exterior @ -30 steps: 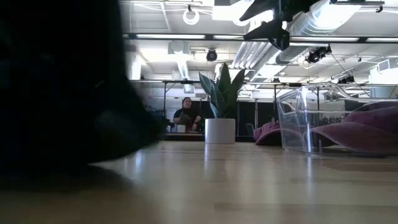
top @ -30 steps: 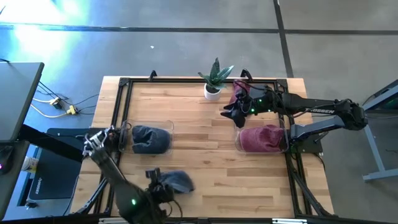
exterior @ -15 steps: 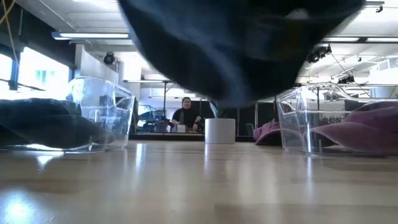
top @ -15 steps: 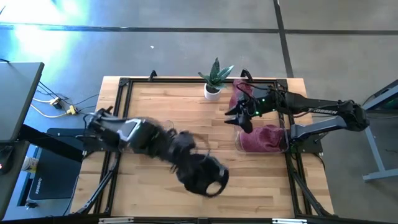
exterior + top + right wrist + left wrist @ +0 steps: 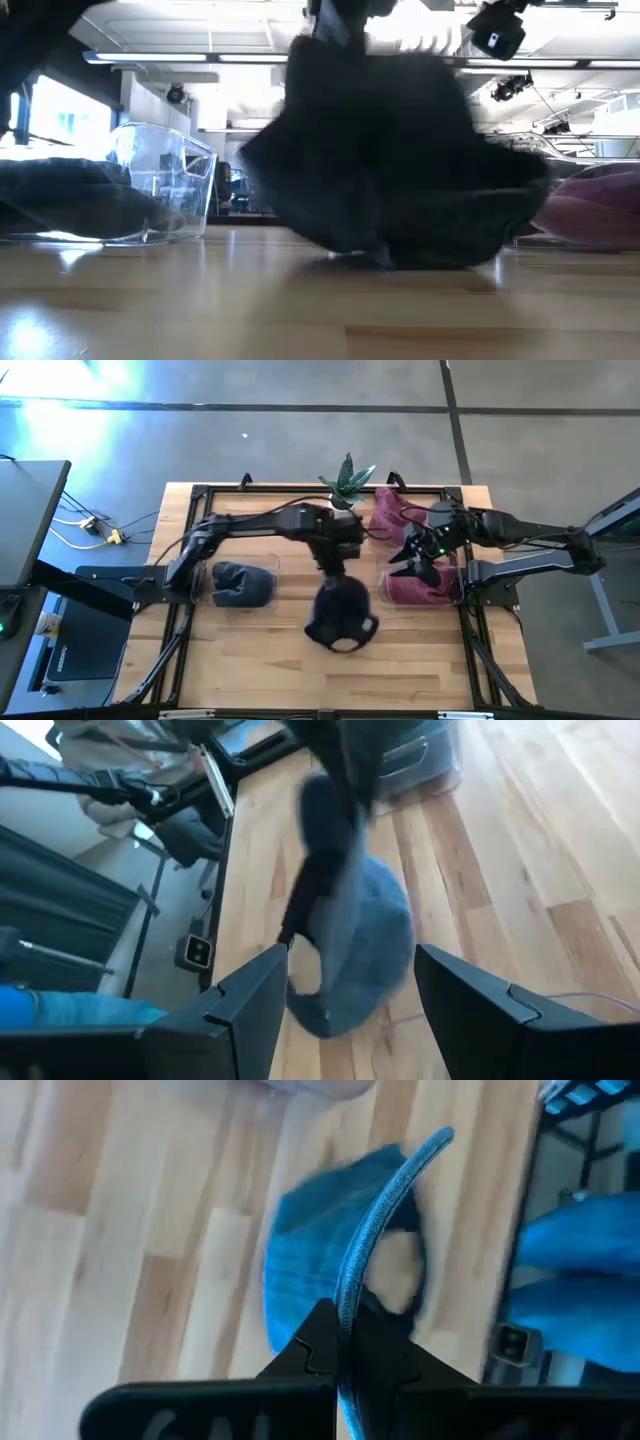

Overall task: Pick & Place hat
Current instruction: Put the blue cap into the left transparent bin

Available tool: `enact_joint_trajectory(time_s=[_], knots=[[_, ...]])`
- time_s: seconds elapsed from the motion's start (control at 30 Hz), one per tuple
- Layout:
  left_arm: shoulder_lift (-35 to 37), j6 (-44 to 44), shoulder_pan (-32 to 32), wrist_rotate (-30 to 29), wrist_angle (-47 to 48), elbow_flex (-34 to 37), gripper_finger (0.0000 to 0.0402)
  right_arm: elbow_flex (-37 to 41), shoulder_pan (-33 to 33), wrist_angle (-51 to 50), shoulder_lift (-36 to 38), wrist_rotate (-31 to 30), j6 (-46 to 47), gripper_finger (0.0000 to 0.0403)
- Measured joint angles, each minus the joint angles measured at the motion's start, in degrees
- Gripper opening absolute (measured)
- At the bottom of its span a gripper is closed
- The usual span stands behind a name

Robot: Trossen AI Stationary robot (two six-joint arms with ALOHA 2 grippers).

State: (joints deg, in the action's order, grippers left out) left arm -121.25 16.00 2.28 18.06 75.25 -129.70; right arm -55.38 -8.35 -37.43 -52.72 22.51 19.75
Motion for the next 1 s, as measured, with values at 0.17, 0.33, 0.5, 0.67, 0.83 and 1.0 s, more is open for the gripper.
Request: enact_joint_trajectory(time_s=[0.17,0.33,0.5,0.67,0.83,1.0], knots=[[-3.7,-6.4,2.3,-0.7,2.3,0.0,0.0005,0.0,2.2,-0.5,1.8,-3.8,2.9,0.0215],[-3.5,-8.8,4.1,-3.6,2.9,0.0,0.0035,0.0,3.9,-0.4,1.4,-8.3,3.8,0.0215],[-3.7,-9.8,5.4,-8.5,3.3,0.2,0.0096,0.0,4.8,1.5,-0.4,-10.9,3.8,0.0215],[-2.8,-9.8,6.9,-15.0,5.4,0.3,0.0138,0.0,6.1,5.9,-3.7,-11.4,5.4,0.0215],[1.7,-9.8,6.6,-23.0,10.0,0.1,0.0144,0.0,8.7,11.2,-8.3,-14.3,8.7,0.0215],[6.8,-9.8,4.4,-23.3,12.4,0.2,0.0145,0.0,11.5,16.6,-13.8,-14.7,10.1,0.0215]])
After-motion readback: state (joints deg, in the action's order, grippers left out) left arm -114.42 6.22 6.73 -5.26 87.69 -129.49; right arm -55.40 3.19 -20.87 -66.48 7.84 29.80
